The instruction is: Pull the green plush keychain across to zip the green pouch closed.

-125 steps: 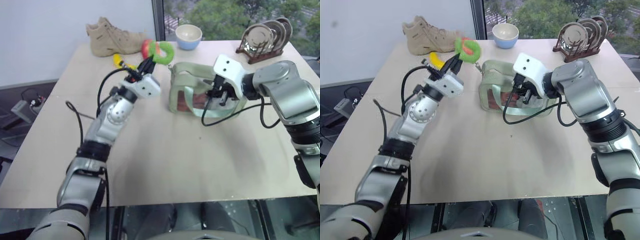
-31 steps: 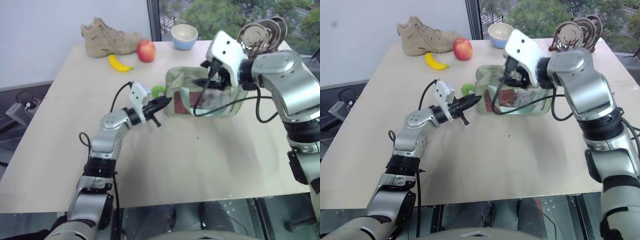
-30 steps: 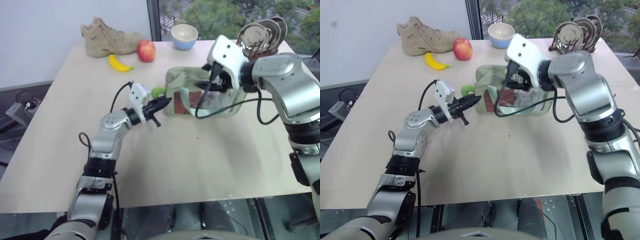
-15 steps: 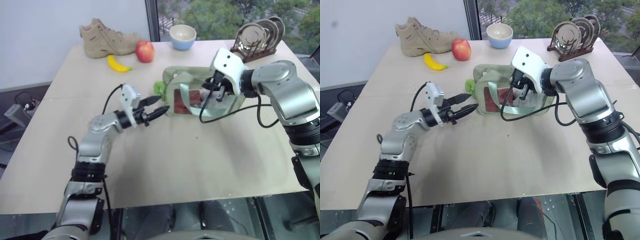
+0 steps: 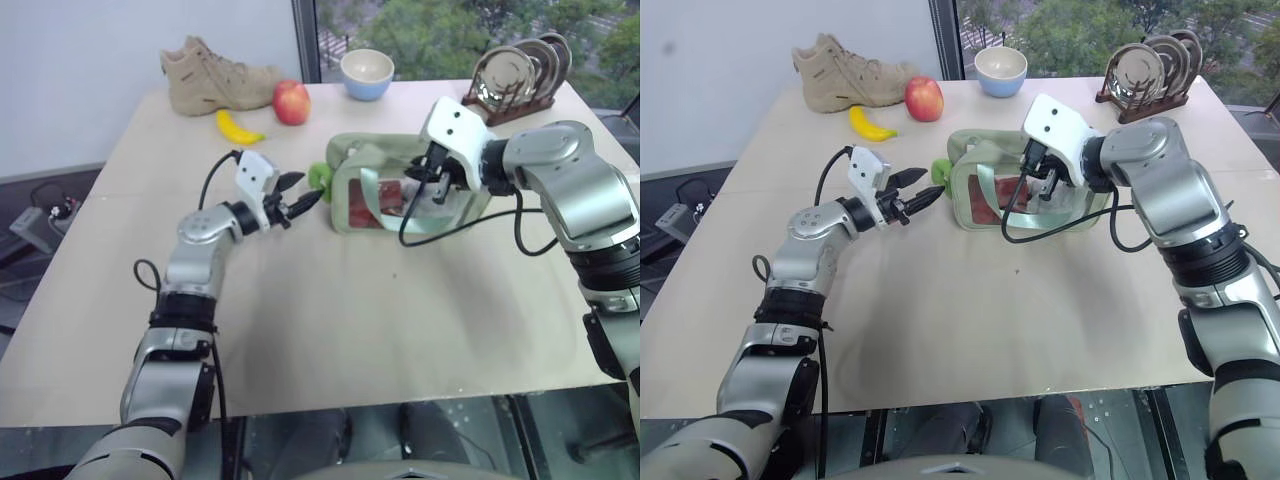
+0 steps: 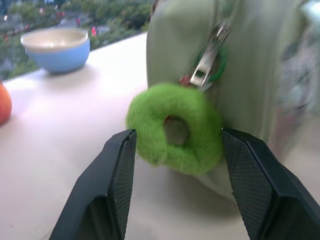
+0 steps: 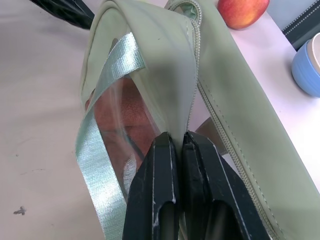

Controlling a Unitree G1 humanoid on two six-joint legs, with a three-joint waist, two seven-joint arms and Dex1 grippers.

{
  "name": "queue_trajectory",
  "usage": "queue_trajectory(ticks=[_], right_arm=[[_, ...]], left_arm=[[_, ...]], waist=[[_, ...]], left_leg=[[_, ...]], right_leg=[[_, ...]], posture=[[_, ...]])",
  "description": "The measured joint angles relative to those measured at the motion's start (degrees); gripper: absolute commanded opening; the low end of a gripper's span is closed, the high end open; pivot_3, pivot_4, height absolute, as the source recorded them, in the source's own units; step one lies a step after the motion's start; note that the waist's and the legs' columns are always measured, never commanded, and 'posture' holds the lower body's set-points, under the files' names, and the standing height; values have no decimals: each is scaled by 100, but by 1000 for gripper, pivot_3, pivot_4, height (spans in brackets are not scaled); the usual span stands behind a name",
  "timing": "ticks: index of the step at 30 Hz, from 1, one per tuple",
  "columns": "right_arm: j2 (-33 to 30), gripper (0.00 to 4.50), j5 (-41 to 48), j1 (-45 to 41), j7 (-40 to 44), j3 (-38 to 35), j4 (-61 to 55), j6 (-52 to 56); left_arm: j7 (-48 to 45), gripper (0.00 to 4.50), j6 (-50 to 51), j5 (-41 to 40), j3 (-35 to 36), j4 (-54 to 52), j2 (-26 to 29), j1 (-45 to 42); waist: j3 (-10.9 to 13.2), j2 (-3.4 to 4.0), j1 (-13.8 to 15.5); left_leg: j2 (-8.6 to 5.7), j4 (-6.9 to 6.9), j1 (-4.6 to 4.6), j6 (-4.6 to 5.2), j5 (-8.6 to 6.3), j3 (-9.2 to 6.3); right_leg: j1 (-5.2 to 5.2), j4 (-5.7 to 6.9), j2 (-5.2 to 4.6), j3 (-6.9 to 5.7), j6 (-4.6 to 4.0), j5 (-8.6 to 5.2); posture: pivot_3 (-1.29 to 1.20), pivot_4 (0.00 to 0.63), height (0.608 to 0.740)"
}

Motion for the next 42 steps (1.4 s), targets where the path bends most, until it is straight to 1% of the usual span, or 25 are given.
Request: queue_trajectory(ticks=[4, 9, 12, 16, 17, 19, 20, 22, 23, 24, 26, 28, 32, 34, 35, 37, 38, 41, 42], right_arm=[[-7, 46, -3, 14, -8, 0, -50, 30], [-8, 46, -4, 54, -24, -1, -126, 46], [-8, 0, -4, 60, -36, -1, -159, 84], [-4, 0, -3, 60, -71, -1, -161, 97], [0, 0, -4, 60, -79, -1, -161, 97], [5, 0, -5, 61, -83, -1, -161, 95], [9, 0, -6, 61, -89, -1, -158, 92], [19, 0, -10, 61, -99, -2, -151, 89], [39, 0, -16, 61, -116, -4, -136, 86], [51, 0, -20, 61, -123, -4, -129, 84], [103, 0, -24, 61, -135, -8, -86, 41], [120, 0, -25, 61, -138, -9, -50, 10], [194, 0, -39, 57, -173, -14, 36, -8], [211, 0, -38, 57, -187, -16, 36, -7], [216, 0, -37, 57, -192, -18, 36, -6], [224, 0, -37, 57, -209, -20, 33, 2], [235, 0, -37, 58, -220, -20, 33, 12], [249, 0, -33, 60, -236, -20, 22, 29], [258, 0, -32, 60, -242, -20, 9, 32]], left_arm=[[273, 2752, -168, 284, -6, 468, -72, -330], [396, 2752, -342, 461, -11, 836, -242, -535], [444, 2005, -448, 498, -18, 935, -311, -595], [511, 181, -910, 611, -17, 975, -350, -681], [570, 80, -1178, 676, -17, 1029, -338, -766], [637, 80, -1535, 780, -18, 1072, -284, -897], [703, 80, -1946, 927, -36, 1084, -210, -1020], [798, 80, -2393, 1101, -82, 1095, -147, -1197], [897, 80, -2824, 1316, -192, 1111, -97, -1348], [920, 80, -2944, 1371, -220, 1109, -97, -1398], [1060, 80, -3642, 1734, -440, 1195, -56, -1578], [1116, 80, -4185, 1917, -619, 1334, -58, -1753], [932, 80, -4818, 2094, -1031, 1862, -137, -2213], [557, 741, -4965, 1986, -1168, 2155, -261, -2307], [411, 1127, -5000, 1950, -1235, 2330, -317, -2372], [304, 2110, -5009, 1946, -1321, 2546, -398, -2473], [194, 2387, -5004, 1939, -1350, 2661, -442, -2550], [-241, 2387, -4782, 1646, -1312, 2763, -451, -2651], [-690, 2387, -4351, 1310, -1132, 2778, -401, -2656]], waist=[[0, -1, 1], [0, -1, -3], [0, -1, -8], [0, -1, -6], [0, -1, -4], [0, -1, -4], [-1, -1, -6], [-1, -2, -2], [-1, -2, 0], [-1, -2, 1], [-1, -2, -6], [-1, -3, -9], [-2, -3, -6], [-2, -4, -17], [-2, -4, -21], [-2, -4, -23], [-2, -4, -24], [-2, -4, -38], [-2, -4, -43]], left_leg=[[0, 1, -2, 0, 0, 0], [0, 3, -3, 0, 0, -1], [0, 3, -5, 0, 0, -1], [0, 4, -6, 0, 0, -1], [1, 6, -7, 0, 0, -1], [1, 6, -9, 0, 0, -1], [1, 6, -9, 0, 0, -1], [1, 6, -8, 0, 0, -1], [1, 6, -9, 0, 0, -1], [0, 6, -9, 0, 0, -1], [1, 5, -9, 0, 0, 1], [1, 4, -9, 0, 0, 0], [0, 5, -10, 0, 0, 1], [0, 6, -11, 0, 0, 1], [0, 6, -14, 0, 0, 0], [0, 6, -14, 0, 0, -1], [0, 7, -16, 0, 0, -1], [0, 8, -16, 0, 0, 0], [0, 7, -16, 1, 0, 0]], right_leg=[[0, 1, 0, 0, 0, 0], [-1, 1, -1, 0, 0, 0], [-1, 1, -1, 0, 0, 0], [-2, 0, -1, 0, 0, 0], [-2, 0, -1, 0, 0, 0], [-2, -1, -1, -1, 0, 0], [-2, -1, -2, 0, 0, 0], [-2, -1, -2, 0, 0, 0], [-2, -2, -3, 0, 1, 0], [-1, -2, -3, 0, 1, 0], [-2, -1, -3, 1, 1, 1], [-4, -1, -2, 1, 1, 1], [-3, 0, -3, 2, 1, 1], [-6, 0, -2, 2, 2, 1], [-9, 1, -2, 1, 2, 1], [-9, 2, -2, 1, 2, 1], [-10, 2, -2, 1, 2, 1], [-11, 3, -2, 3, 2, 1], [-13, 4, -2, 3, 2, 1]], posture=[[0, 150, 740], [0, 150, 740], [0, 150, 740], [0, 150, 740], [0, 150, 740], [0, 150, 740], [0, 150, 740], [0, 150, 740], [0, 150, 740], [0, 150, 740], [0, 150, 740], [0, 150, 740], [0, 150, 740], [0, 150, 740], [0, 150, 740], [0, 150, 740], [0, 150, 740], [0, 150, 740], [0, 150, 740]])
